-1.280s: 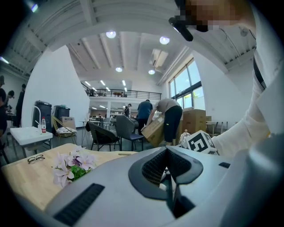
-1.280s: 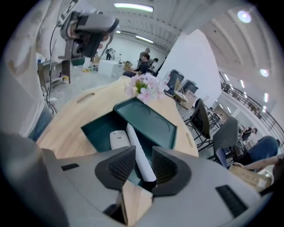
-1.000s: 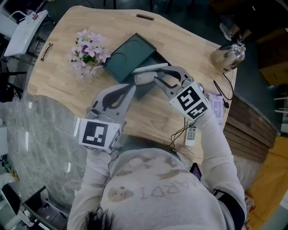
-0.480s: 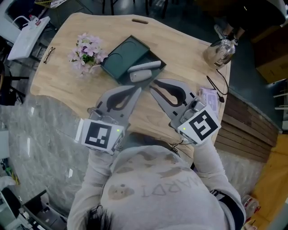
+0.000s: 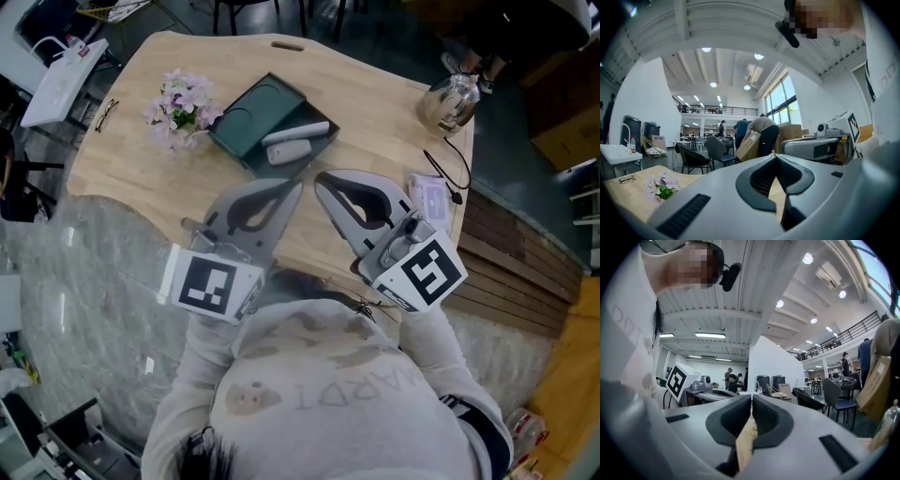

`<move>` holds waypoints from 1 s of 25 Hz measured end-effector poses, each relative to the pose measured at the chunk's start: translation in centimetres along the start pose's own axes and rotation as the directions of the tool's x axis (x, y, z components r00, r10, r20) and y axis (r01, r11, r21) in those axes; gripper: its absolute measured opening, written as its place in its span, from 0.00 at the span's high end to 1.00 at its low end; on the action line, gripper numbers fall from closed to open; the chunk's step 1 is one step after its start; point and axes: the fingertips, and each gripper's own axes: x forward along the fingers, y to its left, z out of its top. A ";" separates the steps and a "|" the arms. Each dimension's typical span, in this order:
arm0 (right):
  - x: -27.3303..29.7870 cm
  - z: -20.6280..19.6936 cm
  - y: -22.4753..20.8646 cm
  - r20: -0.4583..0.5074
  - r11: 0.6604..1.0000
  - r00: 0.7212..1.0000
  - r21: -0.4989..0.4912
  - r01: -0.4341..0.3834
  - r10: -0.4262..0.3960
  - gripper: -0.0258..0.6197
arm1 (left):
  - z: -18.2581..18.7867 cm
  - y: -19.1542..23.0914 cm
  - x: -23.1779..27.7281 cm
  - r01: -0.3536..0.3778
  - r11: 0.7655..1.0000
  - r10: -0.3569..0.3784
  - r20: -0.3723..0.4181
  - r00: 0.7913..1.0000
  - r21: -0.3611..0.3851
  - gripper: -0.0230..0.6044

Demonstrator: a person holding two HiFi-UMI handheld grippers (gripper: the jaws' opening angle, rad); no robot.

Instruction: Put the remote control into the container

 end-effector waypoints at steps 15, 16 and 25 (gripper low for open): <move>-1.2 1.1 2.2 0.025 0.999 0.999 0.015 -0.029 0.029 0.92 | 1.8 -1.0 -1.2 -0.011 1.000 0.010 0.030 0.999 0.022 0.96; -1.1 1.2 2.2 0.027 0.999 0.999 0.012 -0.030 0.030 0.92 | 1.8 -1.0 -1.2 -0.011 1.000 0.010 0.031 0.999 0.022 0.96; -1.0 1.4 2.6 0.036 0.999 0.999 0.023 -0.038 0.037 0.92 | 2.1 -0.6 -1.6 -0.019 1.000 0.018 0.035 0.999 0.024 0.96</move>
